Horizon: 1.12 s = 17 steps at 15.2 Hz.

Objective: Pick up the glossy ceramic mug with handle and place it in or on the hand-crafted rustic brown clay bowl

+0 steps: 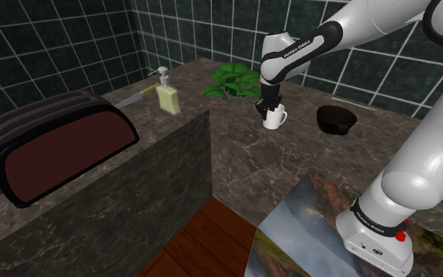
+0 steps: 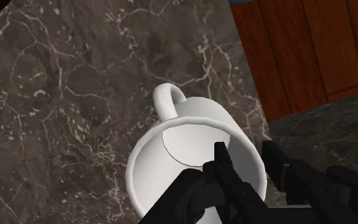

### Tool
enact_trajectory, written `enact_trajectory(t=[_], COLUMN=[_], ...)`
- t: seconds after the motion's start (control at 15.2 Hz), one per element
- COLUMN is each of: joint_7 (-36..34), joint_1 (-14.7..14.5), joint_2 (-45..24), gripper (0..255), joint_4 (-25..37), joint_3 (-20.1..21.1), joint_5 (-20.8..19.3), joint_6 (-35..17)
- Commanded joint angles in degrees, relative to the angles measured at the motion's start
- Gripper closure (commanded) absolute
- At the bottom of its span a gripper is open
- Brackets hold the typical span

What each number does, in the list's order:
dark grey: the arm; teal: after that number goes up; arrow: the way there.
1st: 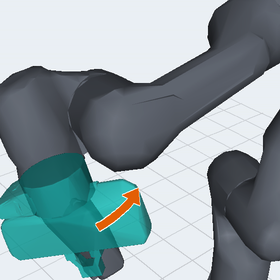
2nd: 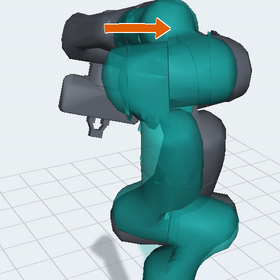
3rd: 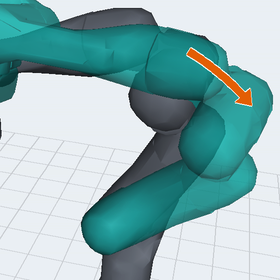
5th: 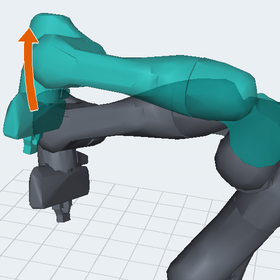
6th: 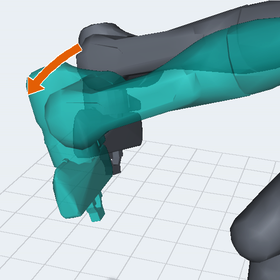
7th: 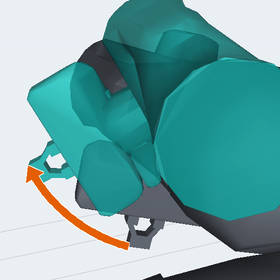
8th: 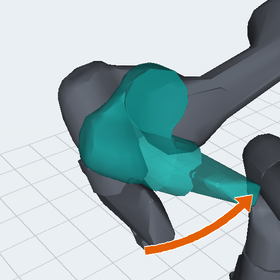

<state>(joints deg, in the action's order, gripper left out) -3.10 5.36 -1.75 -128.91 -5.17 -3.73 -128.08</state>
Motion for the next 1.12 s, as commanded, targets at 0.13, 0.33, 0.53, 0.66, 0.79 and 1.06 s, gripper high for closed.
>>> enact_trajectory(t=[0.13,0.33,0.53,0.66,0.79,1.06], joint_7=[0.0,0.0,0.0,0.1,0.1,0.2], joint_1=[0.0,0.0,0.0,0.0,0.0,-0.1], joint_2=[0.0,0.0,0.5,1.3,2.1,3.6], gripper=[255,255,255,255,255,255], joint_4=[0.0,0.0,0.3,1.0,1.7,3.2], joint_3=[0.0,0.0,0.0,0.0,0.0,0.1], joint_5=[0.0,0.0,0.0,0.0,-0.1,-0.1], joint_6=[0.0,0.0,0.8,2.3,3.8,6.8])
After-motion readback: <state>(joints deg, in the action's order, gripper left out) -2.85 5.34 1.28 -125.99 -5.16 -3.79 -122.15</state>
